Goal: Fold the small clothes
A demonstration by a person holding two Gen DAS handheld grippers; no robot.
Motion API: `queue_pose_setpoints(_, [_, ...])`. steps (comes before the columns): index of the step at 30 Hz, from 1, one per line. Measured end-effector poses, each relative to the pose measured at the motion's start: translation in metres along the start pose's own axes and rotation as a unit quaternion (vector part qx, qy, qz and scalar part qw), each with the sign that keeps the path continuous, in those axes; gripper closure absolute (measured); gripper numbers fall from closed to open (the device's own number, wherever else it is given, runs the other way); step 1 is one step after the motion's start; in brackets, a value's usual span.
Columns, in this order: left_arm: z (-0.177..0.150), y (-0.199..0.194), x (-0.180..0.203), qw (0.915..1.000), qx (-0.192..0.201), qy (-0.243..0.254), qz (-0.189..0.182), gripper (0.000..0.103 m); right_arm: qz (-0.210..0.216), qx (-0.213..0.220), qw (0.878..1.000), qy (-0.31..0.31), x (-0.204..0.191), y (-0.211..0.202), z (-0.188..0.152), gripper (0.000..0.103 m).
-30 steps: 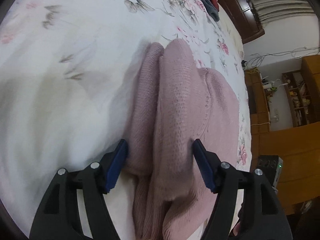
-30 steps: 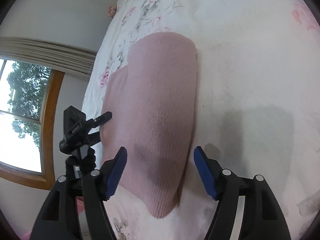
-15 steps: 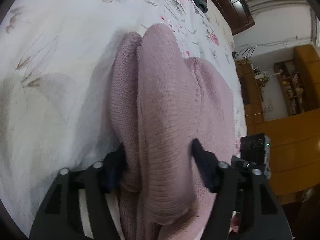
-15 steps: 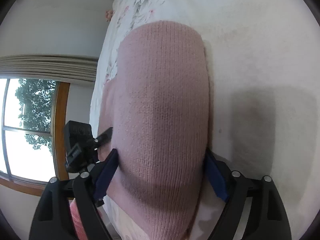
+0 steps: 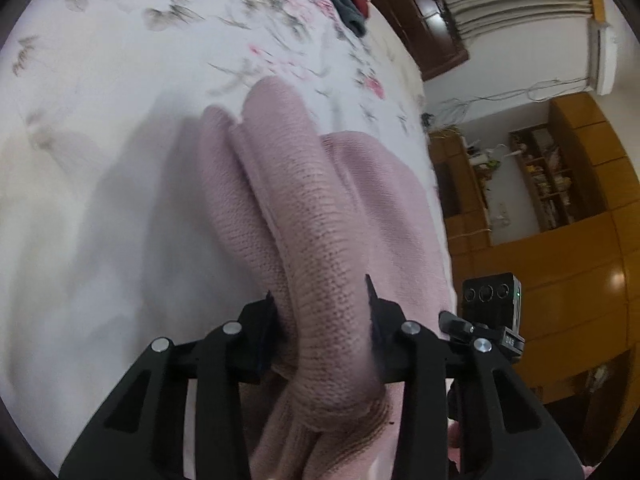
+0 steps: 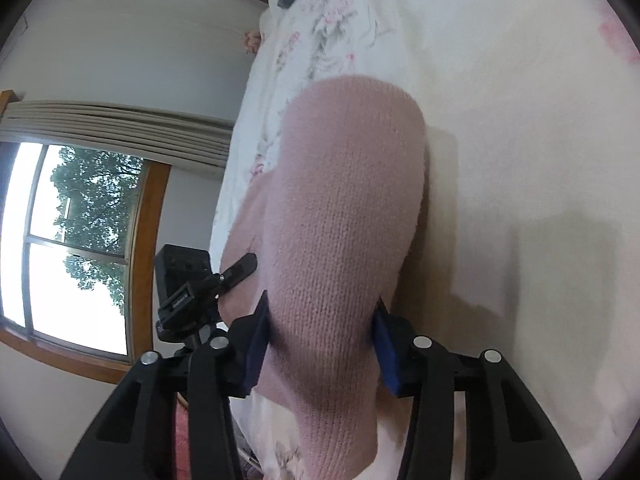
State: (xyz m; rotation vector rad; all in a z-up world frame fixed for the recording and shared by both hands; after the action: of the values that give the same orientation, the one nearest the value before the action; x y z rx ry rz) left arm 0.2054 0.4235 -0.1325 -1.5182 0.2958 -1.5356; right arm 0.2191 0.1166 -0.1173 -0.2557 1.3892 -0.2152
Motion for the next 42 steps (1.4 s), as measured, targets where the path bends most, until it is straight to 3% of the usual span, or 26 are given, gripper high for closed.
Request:
queue_pose_setpoints(8, [-0.068, 0.007, 0.087, 0.9982, -0.005, 0.035, -0.049, 0.068, -0.013, 0.025, 1.0, -0.014, -0.031, -0.105, -0.056, 0.057])
queue_pose_setpoints(13, [-0.115, 0.017, 0.134, 0.9965, -0.009, 0.068, -0.048, 0.068, -0.031, 0.045, 0.998, -0.024, -0.039, -0.164, -0.098, 0.057])
queue_pose_setpoints(18, [-0.161, 0.036, 0.148, 0.996, -0.023, 0.083, -0.024, 0.068, -0.051, 0.054, 0.997, -0.015, -0.021, -0.203, -0.138, 0.057])
queue_pose_setpoints(24, [-0.198, 0.068, 0.125, 0.9957, -0.045, 0.078, 0.022, 0.068, -0.09, 0.043, 0.995, 0.015, 0.024, -0.209, -0.175, 0.057])
queue_pose_setpoints(29, [-0.204, 0.078, 0.108, 0.9955, -0.05, 0.07, 0.04, 0.063, -0.097, 0.06, 0.993, 0.021, 0.042, -0.202, -0.188, 0.056])
queue_pose_setpoints(33, [-0.202, 0.086, 0.104, 0.9946, -0.053, 0.062, 0.063, 0.043, -0.13, 0.055, 0.99, 0.014, 0.051, -0.192, -0.189, 0.048])
queue_pose_setpoints(37, [-0.202, 0.08, 0.101, 0.9948, -0.064, 0.036, 0.071, 0.04, -0.115, 0.06, 0.991, 0.037, 0.052, -0.199, -0.194, 0.04])
queue_pose_setpoints(42, [-0.213, 0.043, 0.117, 0.9921, -0.037, 0.06, 0.103, 0.041, -0.121, 0.042, 0.992, 0.012, 0.034, -0.206, -0.217, 0.035])
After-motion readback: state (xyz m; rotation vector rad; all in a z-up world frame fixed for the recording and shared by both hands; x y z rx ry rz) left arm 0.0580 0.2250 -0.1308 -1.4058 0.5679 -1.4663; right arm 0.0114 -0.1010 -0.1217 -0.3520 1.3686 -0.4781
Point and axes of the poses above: each gripper's, at about its wrist camera, not at the fingertips, and y roughly the way its jaws point, x to its right, z to its top, the point moved 2 cm from there along y, roughly the way its jaws point, and after that the axes turned 14 degrees about z, right-handed, at the moved point
